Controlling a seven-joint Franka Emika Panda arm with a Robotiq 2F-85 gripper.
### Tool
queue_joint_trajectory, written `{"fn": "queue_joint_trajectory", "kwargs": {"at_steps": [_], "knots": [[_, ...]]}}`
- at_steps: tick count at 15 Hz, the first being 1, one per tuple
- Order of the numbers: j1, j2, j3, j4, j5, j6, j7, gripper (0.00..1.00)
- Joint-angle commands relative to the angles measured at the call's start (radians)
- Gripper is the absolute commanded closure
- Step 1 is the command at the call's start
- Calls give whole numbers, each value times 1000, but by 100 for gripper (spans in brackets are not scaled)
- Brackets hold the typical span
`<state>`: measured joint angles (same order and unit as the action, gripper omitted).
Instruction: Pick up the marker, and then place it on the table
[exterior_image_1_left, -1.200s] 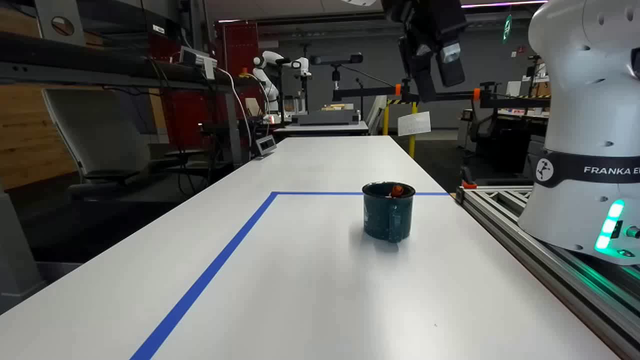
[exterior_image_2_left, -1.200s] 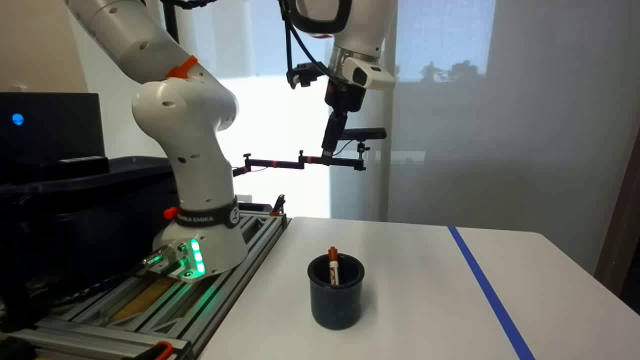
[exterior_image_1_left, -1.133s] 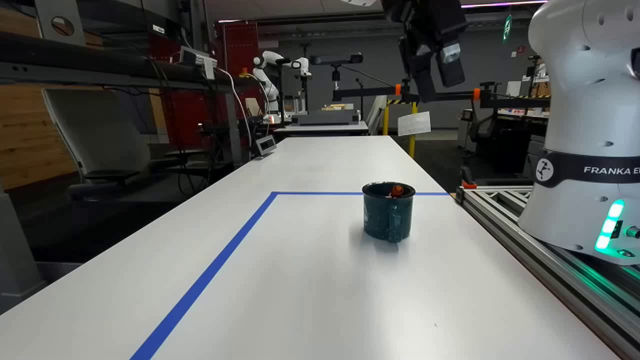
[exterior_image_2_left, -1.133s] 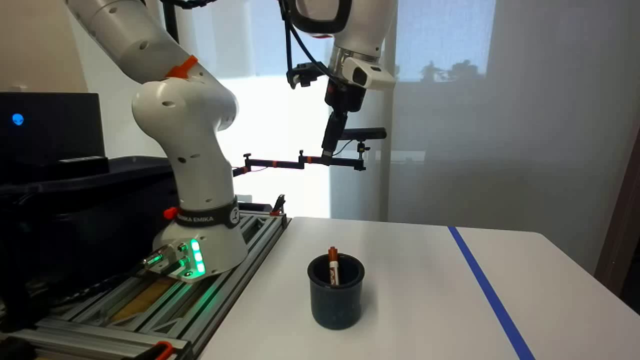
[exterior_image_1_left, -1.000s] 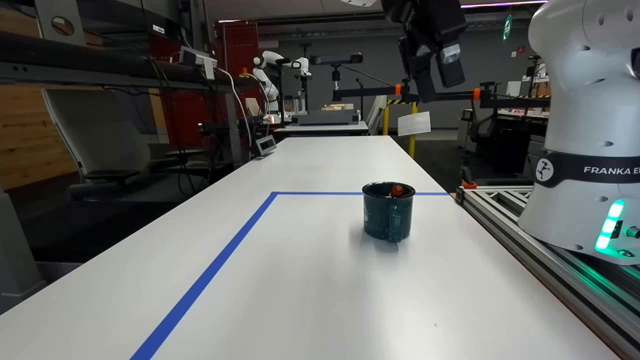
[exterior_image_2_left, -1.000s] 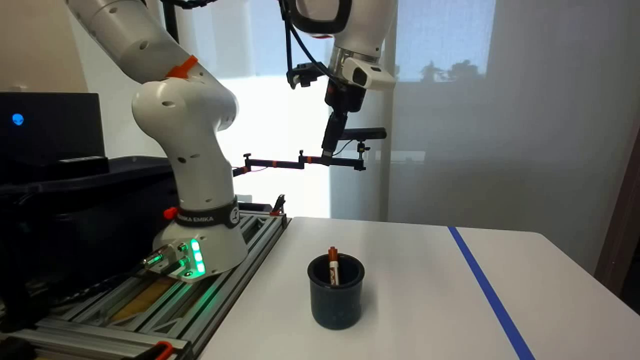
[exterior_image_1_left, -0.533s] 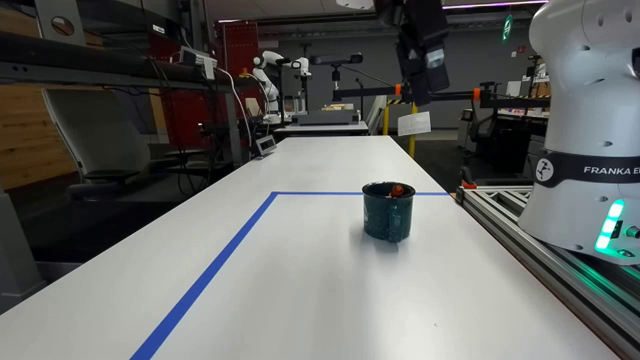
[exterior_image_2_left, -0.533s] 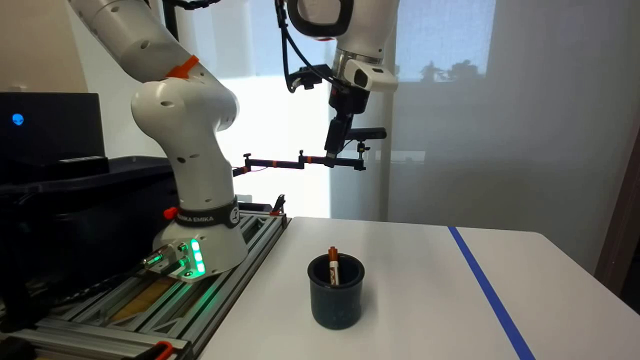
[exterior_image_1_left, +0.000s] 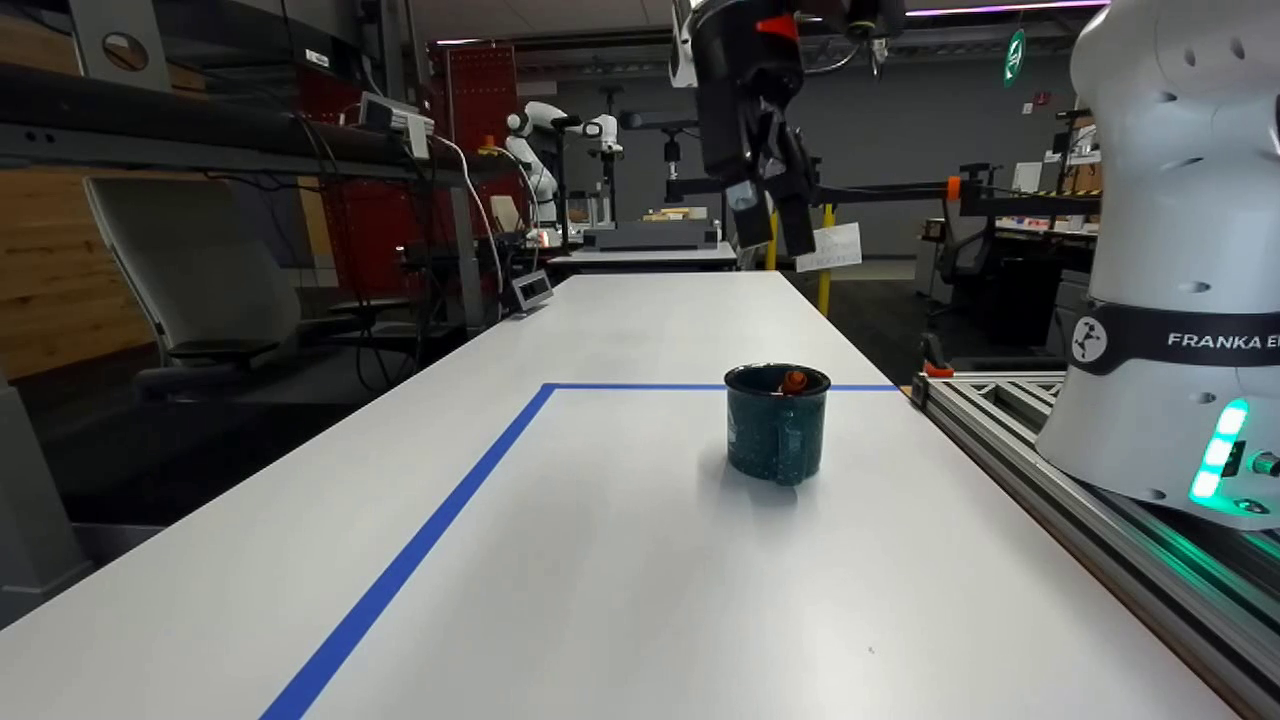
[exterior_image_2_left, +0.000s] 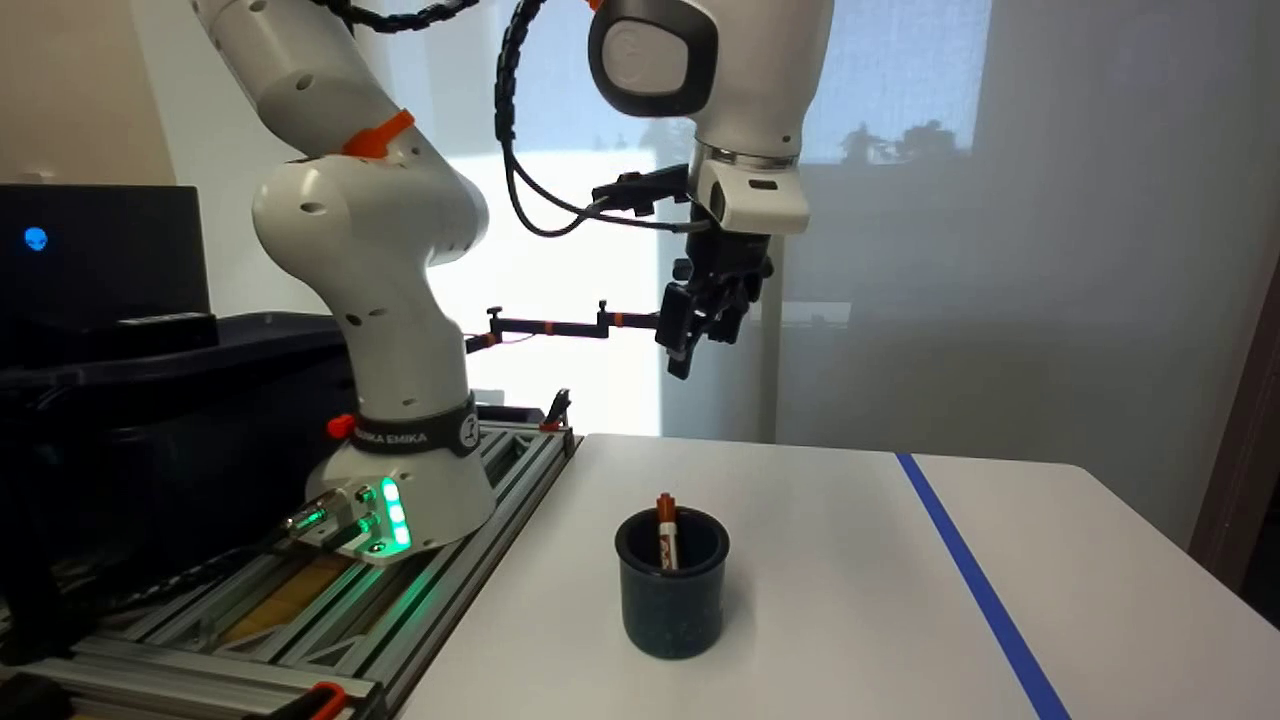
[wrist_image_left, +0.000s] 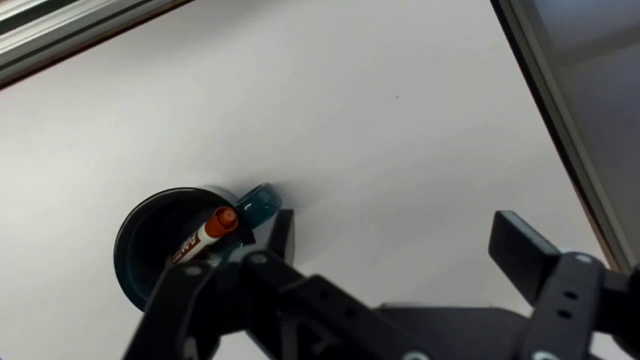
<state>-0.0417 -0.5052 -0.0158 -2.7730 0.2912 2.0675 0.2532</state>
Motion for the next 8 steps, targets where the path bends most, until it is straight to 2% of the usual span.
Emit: {"fn": "queue_joint_trajectory", "kwargs": {"at_steps": [1, 8], "knots": [[-43, 55, -10, 1, 57, 74, 96, 0], [-108, 165, -31, 1, 130, 238, 287, 0]]}}
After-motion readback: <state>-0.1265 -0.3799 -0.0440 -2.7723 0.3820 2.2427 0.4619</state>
